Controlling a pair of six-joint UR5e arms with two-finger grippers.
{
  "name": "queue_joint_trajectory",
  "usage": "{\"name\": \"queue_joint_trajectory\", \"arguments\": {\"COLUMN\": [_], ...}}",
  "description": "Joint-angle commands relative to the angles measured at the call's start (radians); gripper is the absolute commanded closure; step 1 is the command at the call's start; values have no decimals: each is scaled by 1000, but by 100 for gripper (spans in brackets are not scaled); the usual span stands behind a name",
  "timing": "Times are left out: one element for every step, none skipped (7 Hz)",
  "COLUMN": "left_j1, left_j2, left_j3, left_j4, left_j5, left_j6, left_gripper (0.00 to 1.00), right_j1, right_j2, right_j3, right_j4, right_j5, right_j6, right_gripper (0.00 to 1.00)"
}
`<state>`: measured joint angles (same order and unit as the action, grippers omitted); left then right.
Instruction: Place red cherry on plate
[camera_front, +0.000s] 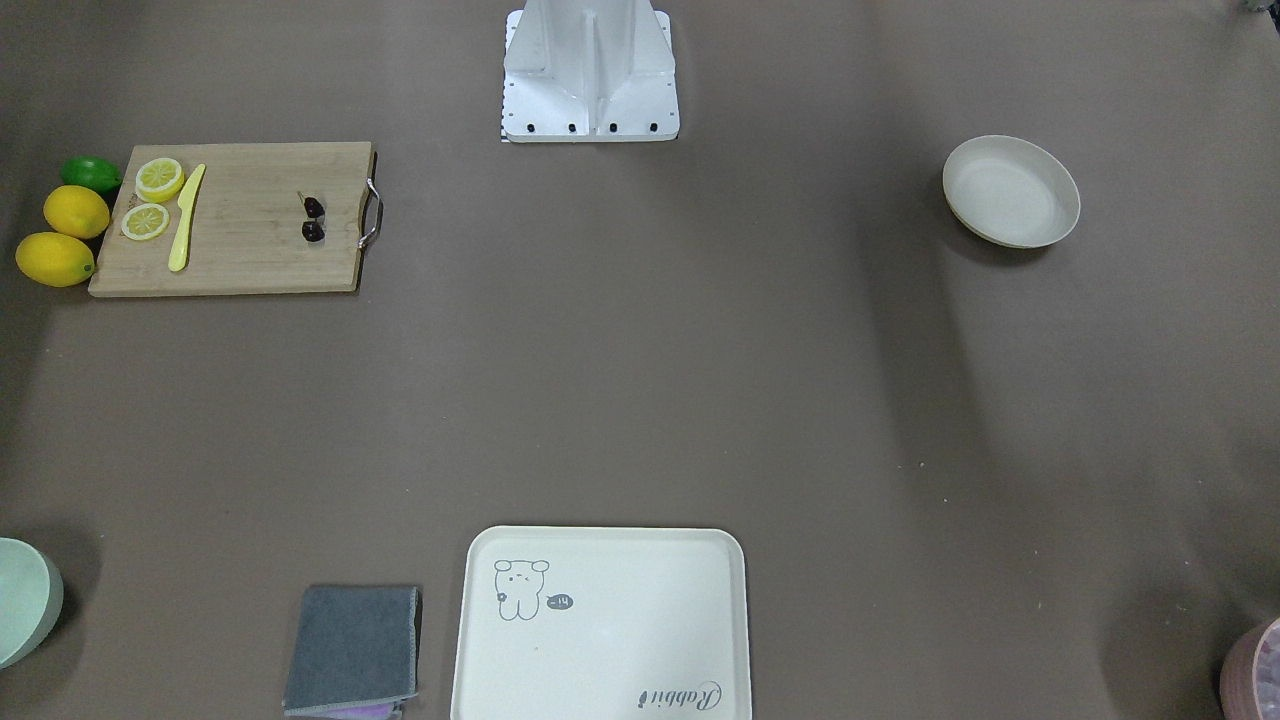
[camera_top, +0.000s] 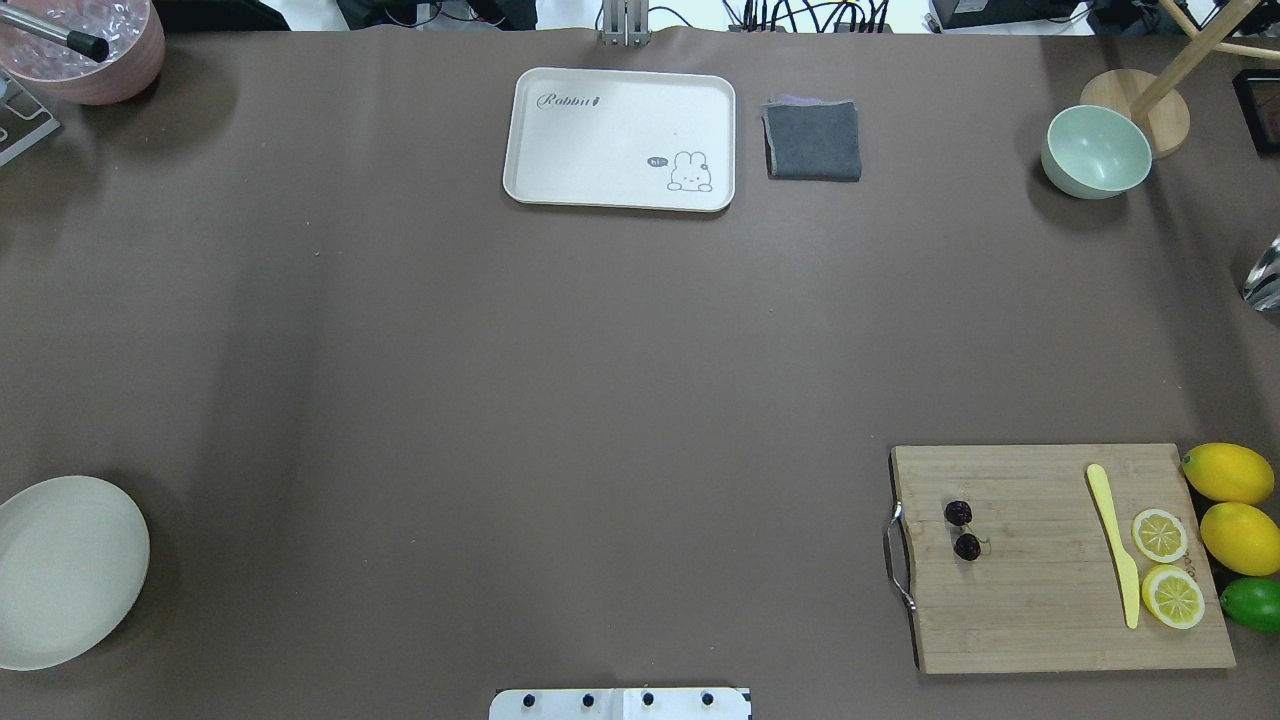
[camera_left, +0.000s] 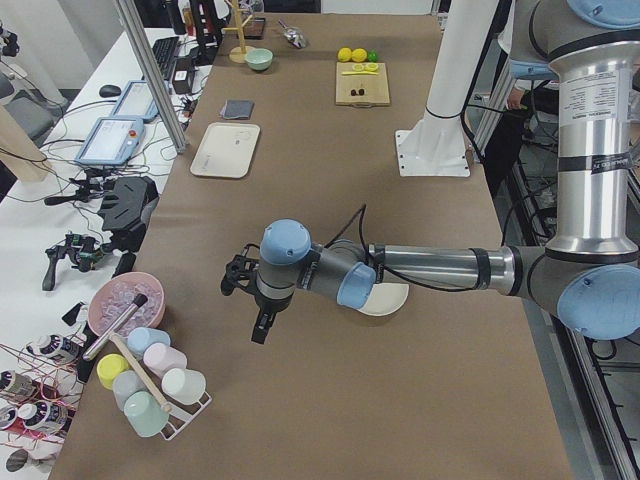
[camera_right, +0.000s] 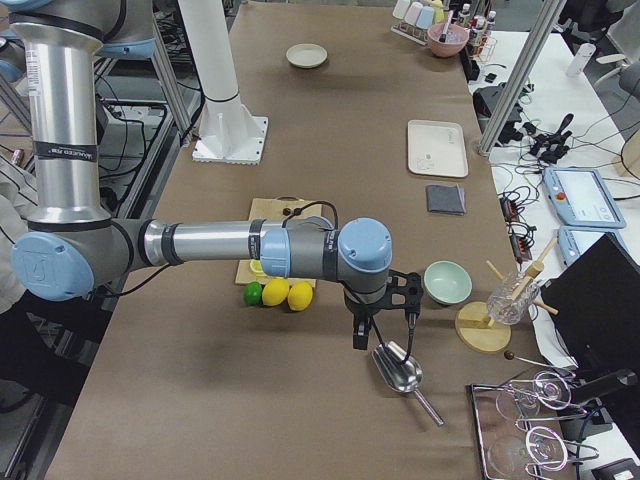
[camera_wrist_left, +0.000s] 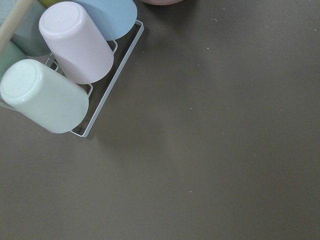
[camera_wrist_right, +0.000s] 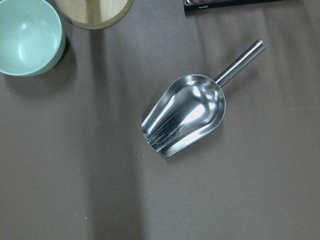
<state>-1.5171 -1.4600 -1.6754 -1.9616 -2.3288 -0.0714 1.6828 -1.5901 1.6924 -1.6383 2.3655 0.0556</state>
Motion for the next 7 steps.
{"name": "queue_joint_trajectory", "arguments": {"left_j1": [3,43,81,165,280,381,467], "left_j2": [42,100,165,231,281,303,317], "left_j3": [-10,-13,-12,-10,-10,-10,-10], "left_j4": [-77,-191,-377,-571,-682,-725,-750], "left_j5": [-226,-222,-219,-183,-87,-8,37], "left_j6": [-63,-73,-263,-456,-578,-667,-715], "left_gripper": [2,2,2,2,2,2,3], "right_j1": [0,0,0,0,0,0,0], "right_j2": [-2,-2,-2,-5,-8,-8,-10], "right_j3": [4,4,4,12,12,10,10], "right_j4": [0,0,0,0,0,0,0], "right_j5": [1,1,1,1,1,1,1], "right_j6": [1,1,1,1,1,1,1], "right_gripper": [0,0,0,0,0,0,0]}}
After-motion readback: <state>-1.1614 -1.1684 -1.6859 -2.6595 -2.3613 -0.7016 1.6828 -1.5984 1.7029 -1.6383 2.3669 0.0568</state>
